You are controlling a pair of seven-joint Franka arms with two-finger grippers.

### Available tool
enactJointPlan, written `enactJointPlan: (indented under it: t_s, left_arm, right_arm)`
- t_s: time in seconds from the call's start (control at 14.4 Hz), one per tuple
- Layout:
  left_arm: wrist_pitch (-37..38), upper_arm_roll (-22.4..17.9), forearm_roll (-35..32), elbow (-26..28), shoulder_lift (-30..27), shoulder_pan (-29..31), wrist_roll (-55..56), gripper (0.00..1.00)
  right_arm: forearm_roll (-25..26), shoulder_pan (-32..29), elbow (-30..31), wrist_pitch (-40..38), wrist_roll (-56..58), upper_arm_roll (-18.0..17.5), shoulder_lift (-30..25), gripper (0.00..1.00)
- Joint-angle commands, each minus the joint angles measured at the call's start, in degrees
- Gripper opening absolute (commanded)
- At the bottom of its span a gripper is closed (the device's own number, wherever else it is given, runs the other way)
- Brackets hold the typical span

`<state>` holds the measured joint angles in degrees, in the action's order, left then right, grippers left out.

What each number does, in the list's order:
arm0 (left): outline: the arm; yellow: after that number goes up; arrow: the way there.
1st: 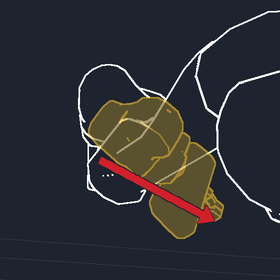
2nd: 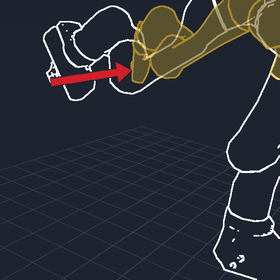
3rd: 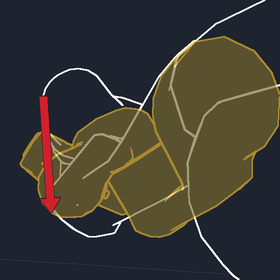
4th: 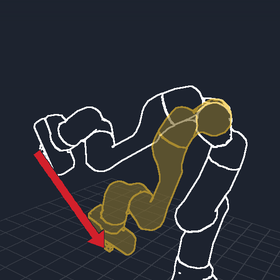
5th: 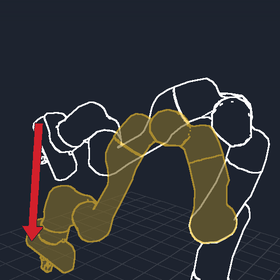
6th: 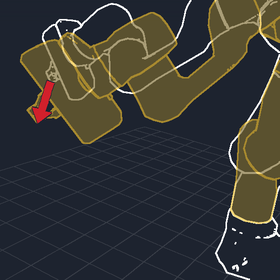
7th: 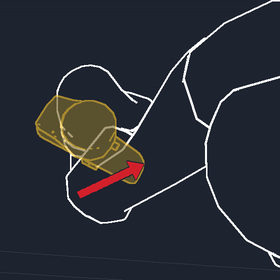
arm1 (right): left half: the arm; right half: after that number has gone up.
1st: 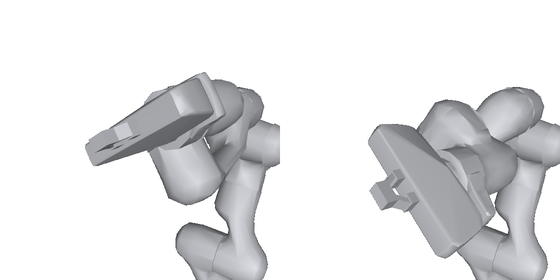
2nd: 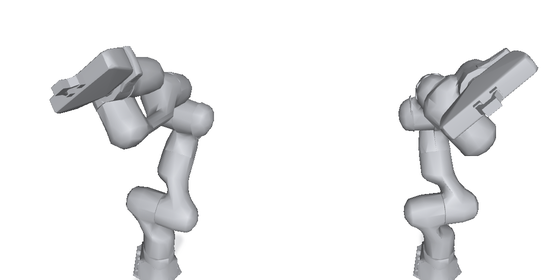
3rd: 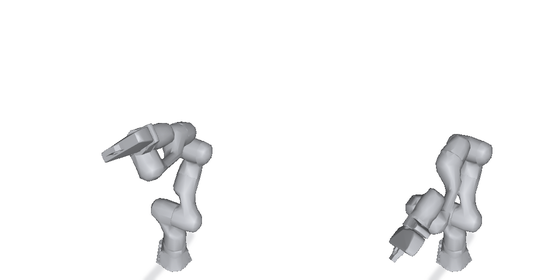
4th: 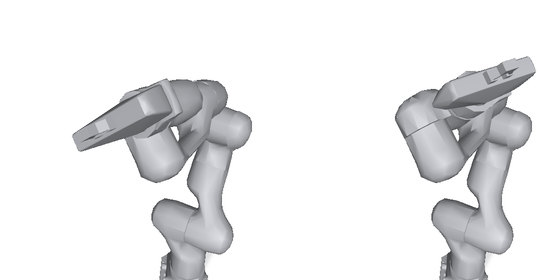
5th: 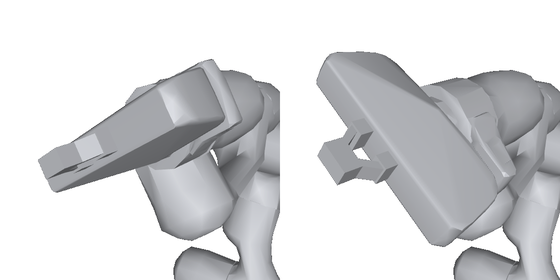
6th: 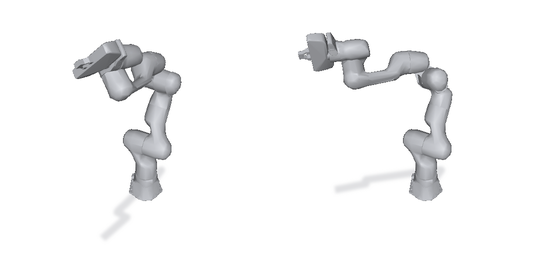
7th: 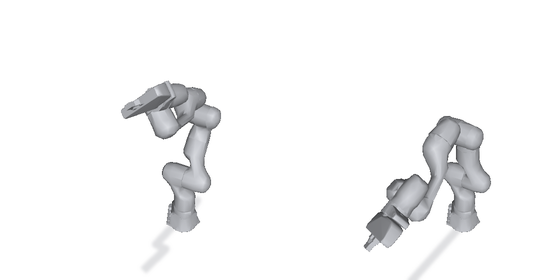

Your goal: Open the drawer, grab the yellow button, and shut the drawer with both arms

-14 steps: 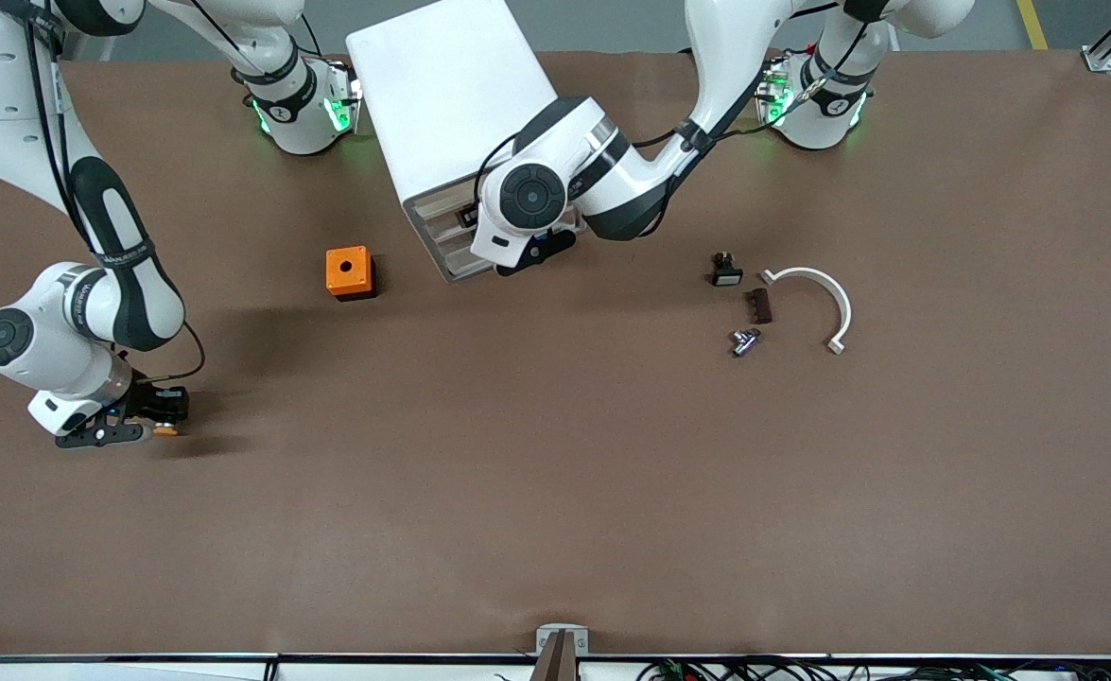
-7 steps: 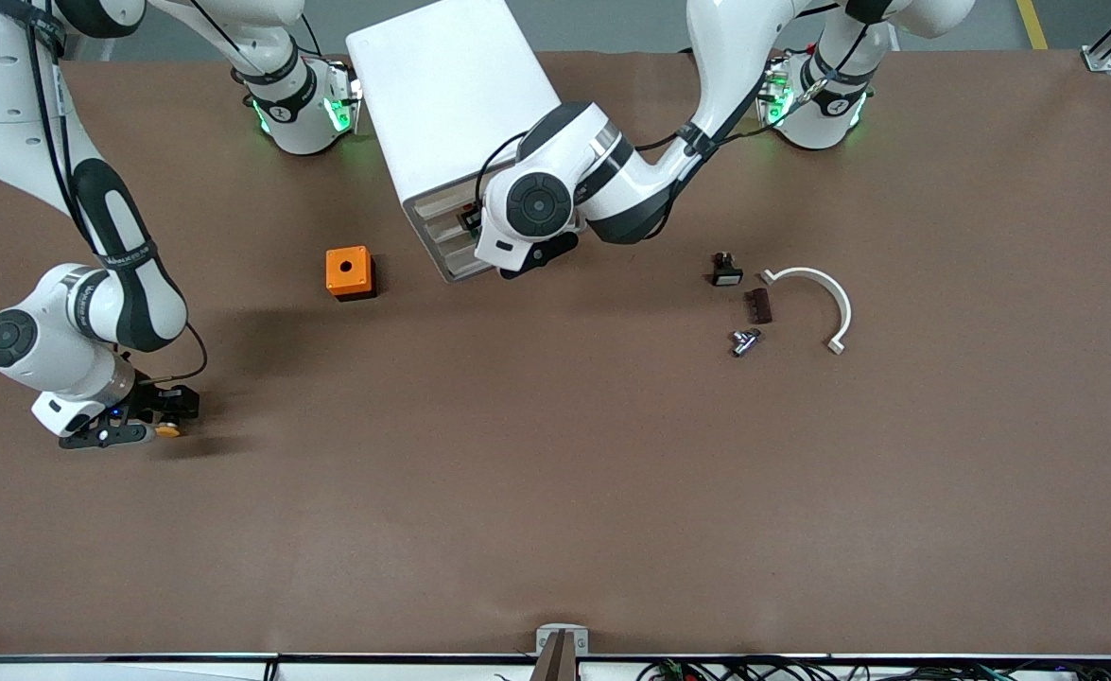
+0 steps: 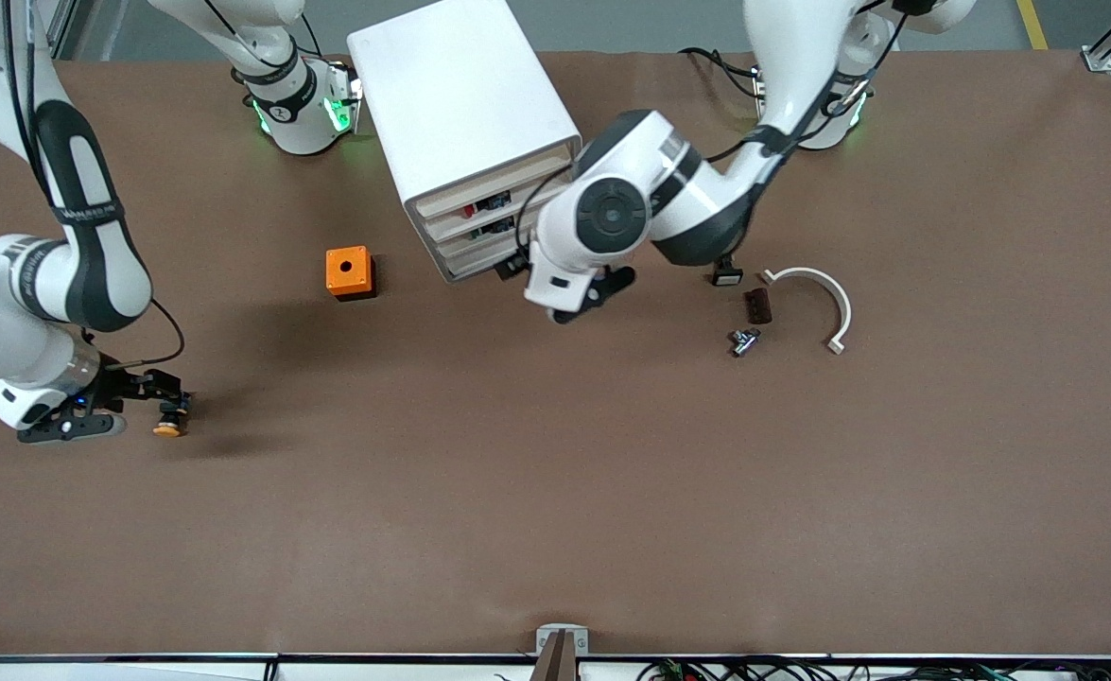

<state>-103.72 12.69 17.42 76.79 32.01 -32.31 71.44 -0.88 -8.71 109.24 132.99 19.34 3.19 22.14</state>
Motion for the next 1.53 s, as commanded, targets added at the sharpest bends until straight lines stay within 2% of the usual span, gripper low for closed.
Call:
enactJointPlan:
  t_s: [0.0, 0.42, 0.7, 0.77, 0.83, 0.9, 1.04, 1.18, 1.39, 1.46]
  left_arm:
    - [4.55, 0.15, -5.88, 0.64, -5.54, 5.14, -2.34, 1.0]
    - [22.75, 0.14, -11.69, 1.08, -14.51, 15.34, -23.87, 1.0]
    - [29.35, 0.94, -13.2, 1.43, -20.48, 25.61, -41.15, 1.0]
    - [30.58, -0.02, -13.11, 1.7, -22.06, 26.24, -45.99, 1.0]
    - [32.16, -3.25, -13.2, 2.48, -23.56, 25.99, -50.57, 1.0]
    - [32.61, -6.94, -13.2, 4.66, -25.66, 25.29, -53.57, 1.0]
    - [31.83, -11.61, -13.28, 11.07, -30.32, 25.19, -61.12, 1.0]
    - [28.59, -16.01, -13.28, 17.13, -35.06, 25.45, -67.81, 1.0]
    - [19.47, -17.26, -16.07, 25.14, -39.56, 25.9, -70.21, 1.0]
    - [17.08, -17.17, -17.32, 25.34, -39.48, 25.9, -70.21, 1.0]
  right_arm:
    - [-0.62, 1.32, 1.5, -4.65, -2.73, -0.03, -6.3, 1.0]
    - [-0.62, 4.74, 0.01, -16.08, -6.25, -0.03, -17.64, 1.0]
    - [-0.53, 5.98, -4.99, -23.36, -10.7, -0.12, -20.55, 1.0]
    - [-0.35, 6.24, -5.61, -25.3, -12.82, -0.12, -21.34, 1.0]
    - [-0.35, 6.42, -5.7, -25.93, -13.27, -0.12, -22.39, 1.0]
    - [-0.26, 6.42, -5.7, -26.02, -13.36, -0.03, -23.18, 1.0]
    - [-0.09, 6.33, -5.97, -26.98, -13.45, 0.06, -23.89, 1.0]
    - [0.26, 6.42, -8.76, -30.13, -15.89, -0.12, -23.9, 1.0]
    - [0.44, 7.3, -12.55, -32.87, -17.5, -0.29, -23.72, 1.0]
    - [0.87, 7.47, -13.43, -33.66, -18.19, -0.29, -23.72, 1.0]
